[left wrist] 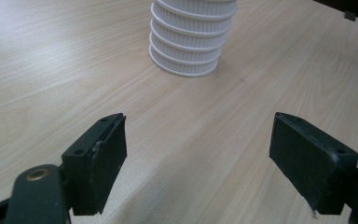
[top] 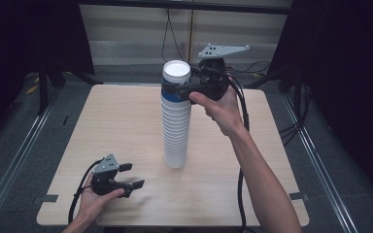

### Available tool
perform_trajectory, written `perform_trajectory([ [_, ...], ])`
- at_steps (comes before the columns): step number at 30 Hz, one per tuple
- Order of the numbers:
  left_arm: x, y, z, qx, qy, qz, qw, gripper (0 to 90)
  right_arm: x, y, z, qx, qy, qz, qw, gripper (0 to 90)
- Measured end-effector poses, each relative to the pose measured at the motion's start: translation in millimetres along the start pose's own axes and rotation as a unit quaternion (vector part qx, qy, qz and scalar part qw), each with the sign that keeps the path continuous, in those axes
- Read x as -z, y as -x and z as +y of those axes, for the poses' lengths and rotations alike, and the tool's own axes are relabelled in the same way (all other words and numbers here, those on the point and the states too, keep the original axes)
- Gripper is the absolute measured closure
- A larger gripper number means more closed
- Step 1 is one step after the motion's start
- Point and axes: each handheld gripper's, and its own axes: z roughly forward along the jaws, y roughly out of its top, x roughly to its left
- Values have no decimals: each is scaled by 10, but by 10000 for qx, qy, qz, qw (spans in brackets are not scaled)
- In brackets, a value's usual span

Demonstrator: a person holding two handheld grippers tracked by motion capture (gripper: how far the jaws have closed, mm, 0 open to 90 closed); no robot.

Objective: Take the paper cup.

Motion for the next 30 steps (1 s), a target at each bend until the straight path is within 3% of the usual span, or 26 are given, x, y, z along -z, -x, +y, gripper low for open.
perform_trajectory([
  [26,0,-7,-1,31,34,-32,10000,190,157,-8,128,-52,636,26,9980,264],
  [30,3,-7,-1,36,40,-17,10000,188,205,-19,158,-52,928,-46,9957,267],
])
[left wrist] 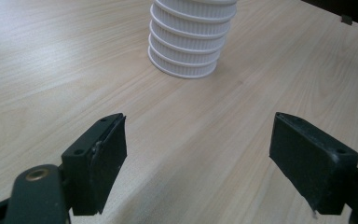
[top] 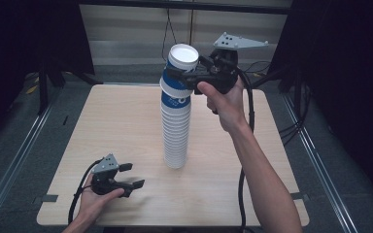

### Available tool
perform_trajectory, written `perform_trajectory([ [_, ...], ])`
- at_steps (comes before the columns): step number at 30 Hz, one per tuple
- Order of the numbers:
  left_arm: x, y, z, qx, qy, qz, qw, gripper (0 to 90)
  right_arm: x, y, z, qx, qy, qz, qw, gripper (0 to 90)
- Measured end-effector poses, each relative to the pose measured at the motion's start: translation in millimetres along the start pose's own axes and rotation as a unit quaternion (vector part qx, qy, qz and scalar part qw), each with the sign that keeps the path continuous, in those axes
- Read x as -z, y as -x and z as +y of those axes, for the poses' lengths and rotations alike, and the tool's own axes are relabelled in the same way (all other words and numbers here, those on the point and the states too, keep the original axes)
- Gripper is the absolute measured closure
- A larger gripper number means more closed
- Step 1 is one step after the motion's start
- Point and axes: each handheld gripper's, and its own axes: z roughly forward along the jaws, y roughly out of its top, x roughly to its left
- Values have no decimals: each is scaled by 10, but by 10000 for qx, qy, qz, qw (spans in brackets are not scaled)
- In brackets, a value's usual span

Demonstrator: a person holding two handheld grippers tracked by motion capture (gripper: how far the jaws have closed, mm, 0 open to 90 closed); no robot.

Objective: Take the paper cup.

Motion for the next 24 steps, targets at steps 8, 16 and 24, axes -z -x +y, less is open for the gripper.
perform_trajectory([
  [8,0,-5,-3,47,20,-23,10000,188,38,0,52,-8,197,21,9998,270],
  [16,1,-6,-2,64,35,-32,10000,188,77,-30,101,-18,352,47,9994,276],
  [24,7,3,2,23,62,-38,10000,188,138,-30,142,-39,410,-2,9992,277],
])
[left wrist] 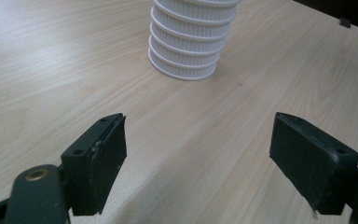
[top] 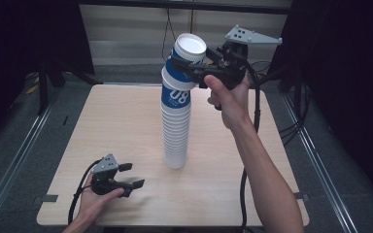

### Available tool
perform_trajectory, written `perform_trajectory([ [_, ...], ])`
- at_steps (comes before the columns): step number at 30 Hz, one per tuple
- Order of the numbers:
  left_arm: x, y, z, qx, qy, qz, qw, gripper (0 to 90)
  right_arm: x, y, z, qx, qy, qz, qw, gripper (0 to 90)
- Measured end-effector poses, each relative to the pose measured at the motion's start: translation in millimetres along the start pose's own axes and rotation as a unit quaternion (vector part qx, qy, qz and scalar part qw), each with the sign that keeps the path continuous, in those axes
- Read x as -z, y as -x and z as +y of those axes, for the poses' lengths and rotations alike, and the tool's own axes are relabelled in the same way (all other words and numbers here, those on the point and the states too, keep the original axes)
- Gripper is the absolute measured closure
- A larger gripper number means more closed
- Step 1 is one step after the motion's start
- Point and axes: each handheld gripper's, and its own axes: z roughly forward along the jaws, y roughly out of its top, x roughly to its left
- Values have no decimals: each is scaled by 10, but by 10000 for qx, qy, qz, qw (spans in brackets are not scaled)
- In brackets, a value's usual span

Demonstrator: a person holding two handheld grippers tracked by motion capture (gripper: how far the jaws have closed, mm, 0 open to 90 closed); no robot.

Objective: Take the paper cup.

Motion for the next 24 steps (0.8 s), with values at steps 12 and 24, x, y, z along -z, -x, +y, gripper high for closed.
perform_trajectory([
  [12,-6,-9,-12,112,-18,-32,9999,186,289,53,53,-50,186,-170,9997,279],
  [24,-29,43,12,-43,-61,-94,9999,185,660,137,79,37,148,-513,9986,279],
])
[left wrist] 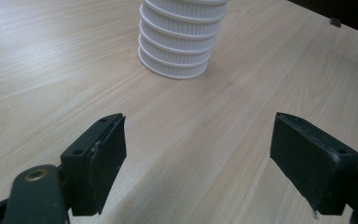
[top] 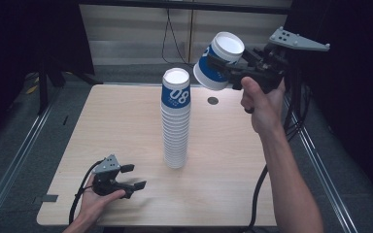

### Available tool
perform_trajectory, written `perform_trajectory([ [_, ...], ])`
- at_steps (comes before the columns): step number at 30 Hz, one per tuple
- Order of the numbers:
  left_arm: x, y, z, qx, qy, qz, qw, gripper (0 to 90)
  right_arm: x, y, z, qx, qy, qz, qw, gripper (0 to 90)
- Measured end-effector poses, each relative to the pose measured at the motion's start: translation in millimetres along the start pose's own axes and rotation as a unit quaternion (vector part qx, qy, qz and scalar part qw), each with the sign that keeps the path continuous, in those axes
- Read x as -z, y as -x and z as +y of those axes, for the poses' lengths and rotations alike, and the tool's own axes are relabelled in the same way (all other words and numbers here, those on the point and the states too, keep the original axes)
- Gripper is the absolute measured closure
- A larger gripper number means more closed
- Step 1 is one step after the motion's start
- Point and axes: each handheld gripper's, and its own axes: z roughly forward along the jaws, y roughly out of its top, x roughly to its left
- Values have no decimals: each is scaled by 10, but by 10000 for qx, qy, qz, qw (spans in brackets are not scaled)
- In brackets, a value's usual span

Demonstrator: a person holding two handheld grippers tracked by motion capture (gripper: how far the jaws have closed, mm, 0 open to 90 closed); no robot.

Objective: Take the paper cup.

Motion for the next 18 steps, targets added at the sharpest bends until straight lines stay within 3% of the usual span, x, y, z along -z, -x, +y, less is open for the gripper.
perform_trajectory([
  [2,-3,17,9,-90,-13,49,9999,176,55,20,-28,-1,-26,-46,10000,279],
  [8,-12,22,15,-71,-3,12,10000,174,137,45,-182,-49,-108,-74,9999,279],
  [10,-8,34,21,-65,-26,101,9999,166,152,54,-275,-66,-211,-91,9997,279],
  [18,19,77,67,-115,66,15,9999,160,212,34,-555,-88,-489,-36,9988,279],
])
